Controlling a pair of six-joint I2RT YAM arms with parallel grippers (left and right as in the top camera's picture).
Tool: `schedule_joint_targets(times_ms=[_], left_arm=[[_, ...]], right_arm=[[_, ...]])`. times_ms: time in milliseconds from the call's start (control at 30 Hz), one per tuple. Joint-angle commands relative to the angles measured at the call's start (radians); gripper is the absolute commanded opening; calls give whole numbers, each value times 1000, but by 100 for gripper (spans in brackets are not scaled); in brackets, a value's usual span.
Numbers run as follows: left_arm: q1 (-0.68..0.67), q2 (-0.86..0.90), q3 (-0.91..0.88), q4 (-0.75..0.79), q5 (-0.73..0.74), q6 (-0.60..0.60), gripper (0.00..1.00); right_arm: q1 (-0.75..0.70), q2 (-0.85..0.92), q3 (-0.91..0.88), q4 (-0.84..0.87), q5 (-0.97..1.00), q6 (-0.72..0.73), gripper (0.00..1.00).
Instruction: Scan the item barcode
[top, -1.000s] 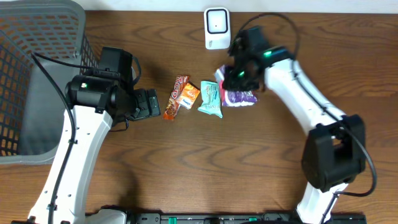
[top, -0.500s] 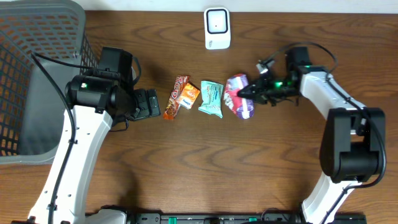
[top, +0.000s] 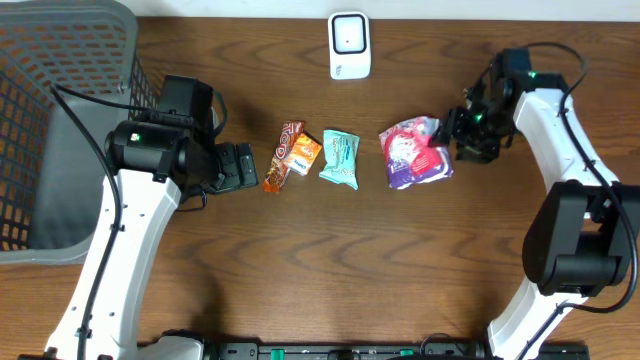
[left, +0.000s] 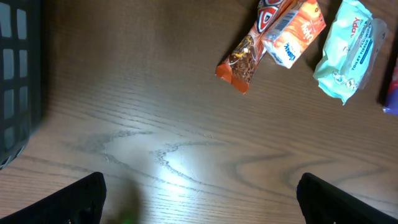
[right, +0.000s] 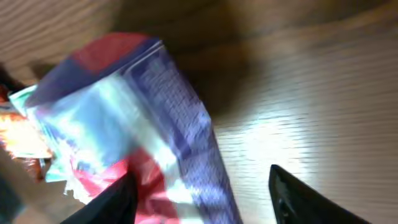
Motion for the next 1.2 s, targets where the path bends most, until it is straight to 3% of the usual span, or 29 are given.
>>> schedule_joint_targets(times_ms=[0, 100, 200, 400, 633, 867, 1167], left_arm=[[-1, 5, 2, -5, -6, -13, 98], [-1, 5, 2, -5, -6, -13, 98], [-1, 5, 2, -5, -6, -13, 98], [-1, 5, 2, -5, -6, -13, 98], [-1, 5, 2, -5, -6, -13, 98], [-1, 5, 2, -5, -6, -13, 98], [-1, 5, 2, -5, -6, -13, 98]], right_arm=[[23, -10, 35, -17, 86, -16, 78], [29, -7, 33, -18, 86, -70, 93], [29, -6, 33, -18, 126, -93, 99], [23, -5, 33, -10, 138, -93, 99], [22, -2, -2, 14, 143, -93, 86], [90, -2, -50, 59, 90, -209, 89], [230, -2, -50, 97, 55, -225, 91]])
